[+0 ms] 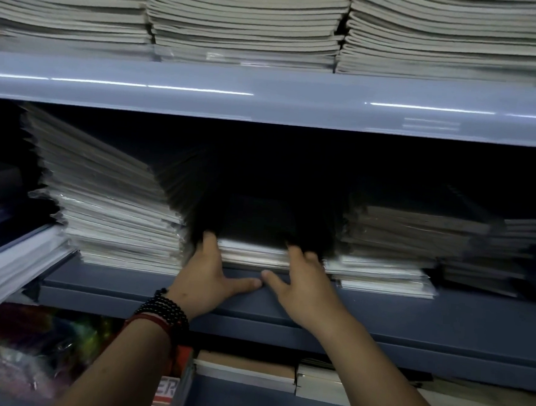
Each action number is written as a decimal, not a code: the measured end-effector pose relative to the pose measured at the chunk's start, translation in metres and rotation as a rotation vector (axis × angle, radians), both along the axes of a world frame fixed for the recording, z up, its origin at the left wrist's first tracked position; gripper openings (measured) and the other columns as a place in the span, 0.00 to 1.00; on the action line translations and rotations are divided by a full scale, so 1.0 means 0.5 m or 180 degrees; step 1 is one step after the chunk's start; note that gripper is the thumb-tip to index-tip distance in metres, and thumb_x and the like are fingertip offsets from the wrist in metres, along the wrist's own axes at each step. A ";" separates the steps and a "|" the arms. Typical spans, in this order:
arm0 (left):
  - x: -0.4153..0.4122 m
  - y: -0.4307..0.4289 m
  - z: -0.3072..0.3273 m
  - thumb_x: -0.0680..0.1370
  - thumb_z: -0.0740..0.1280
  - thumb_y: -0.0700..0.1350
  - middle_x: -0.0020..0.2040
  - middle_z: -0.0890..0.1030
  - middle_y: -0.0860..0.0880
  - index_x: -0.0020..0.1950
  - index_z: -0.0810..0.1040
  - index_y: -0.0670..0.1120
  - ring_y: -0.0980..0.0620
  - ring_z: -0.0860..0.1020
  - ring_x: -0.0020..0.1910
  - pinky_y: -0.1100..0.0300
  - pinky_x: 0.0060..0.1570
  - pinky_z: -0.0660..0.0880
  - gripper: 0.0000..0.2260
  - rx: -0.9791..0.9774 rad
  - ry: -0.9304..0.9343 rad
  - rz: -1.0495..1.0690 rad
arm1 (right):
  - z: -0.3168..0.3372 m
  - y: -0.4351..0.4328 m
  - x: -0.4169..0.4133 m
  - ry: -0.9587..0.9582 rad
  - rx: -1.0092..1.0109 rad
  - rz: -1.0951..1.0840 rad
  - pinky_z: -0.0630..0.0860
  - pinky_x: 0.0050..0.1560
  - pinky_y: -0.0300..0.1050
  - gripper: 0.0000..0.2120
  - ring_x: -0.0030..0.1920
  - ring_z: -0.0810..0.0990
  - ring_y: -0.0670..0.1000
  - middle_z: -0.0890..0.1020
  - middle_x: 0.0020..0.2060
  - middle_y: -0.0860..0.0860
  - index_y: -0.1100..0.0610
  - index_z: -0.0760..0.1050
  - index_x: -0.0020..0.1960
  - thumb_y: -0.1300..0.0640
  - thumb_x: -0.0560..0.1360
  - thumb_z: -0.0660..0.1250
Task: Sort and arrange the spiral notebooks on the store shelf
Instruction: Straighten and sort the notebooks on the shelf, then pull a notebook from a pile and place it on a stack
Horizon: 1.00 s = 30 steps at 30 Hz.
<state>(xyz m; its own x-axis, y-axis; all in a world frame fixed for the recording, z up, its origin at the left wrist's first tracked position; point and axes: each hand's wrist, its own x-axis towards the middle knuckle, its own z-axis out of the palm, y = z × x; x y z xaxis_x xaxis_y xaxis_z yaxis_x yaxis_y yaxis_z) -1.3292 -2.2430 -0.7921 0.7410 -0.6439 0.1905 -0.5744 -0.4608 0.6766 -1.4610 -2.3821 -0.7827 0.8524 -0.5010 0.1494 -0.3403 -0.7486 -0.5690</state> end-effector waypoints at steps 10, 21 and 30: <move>-0.014 -0.034 -0.003 0.70 0.78 0.56 0.68 0.67 0.40 0.72 0.61 0.42 0.41 0.67 0.70 0.50 0.68 0.67 0.40 -0.0127 -0.0432 0.0420 | 0.002 0.000 0.006 -0.0196 0.0003 -0.0172 0.71 0.61 0.48 0.25 0.66 0.72 0.57 0.70 0.66 0.56 0.52 0.61 0.75 0.45 0.82 0.60; -0.120 -0.025 0.039 0.78 0.71 0.45 0.59 0.77 0.57 0.62 0.75 0.53 0.58 0.74 0.62 0.58 0.64 0.71 0.14 -0.1436 -0.0820 -0.0008 | 0.026 -0.028 -0.093 -0.1876 -0.0155 -0.0523 0.80 0.42 0.52 0.09 0.39 0.80 0.43 0.81 0.43 0.41 0.44 0.74 0.60 0.46 0.81 0.62; -0.210 -0.163 0.094 0.79 0.70 0.49 0.47 0.82 0.54 0.52 0.77 0.56 0.60 0.81 0.46 0.60 0.46 0.78 0.04 -0.1764 0.0042 -0.0407 | 0.043 -0.072 -0.180 -0.3295 0.1409 -0.1024 0.77 0.26 0.49 0.09 0.26 0.78 0.56 0.82 0.34 0.54 0.58 0.77 0.46 0.57 0.82 0.63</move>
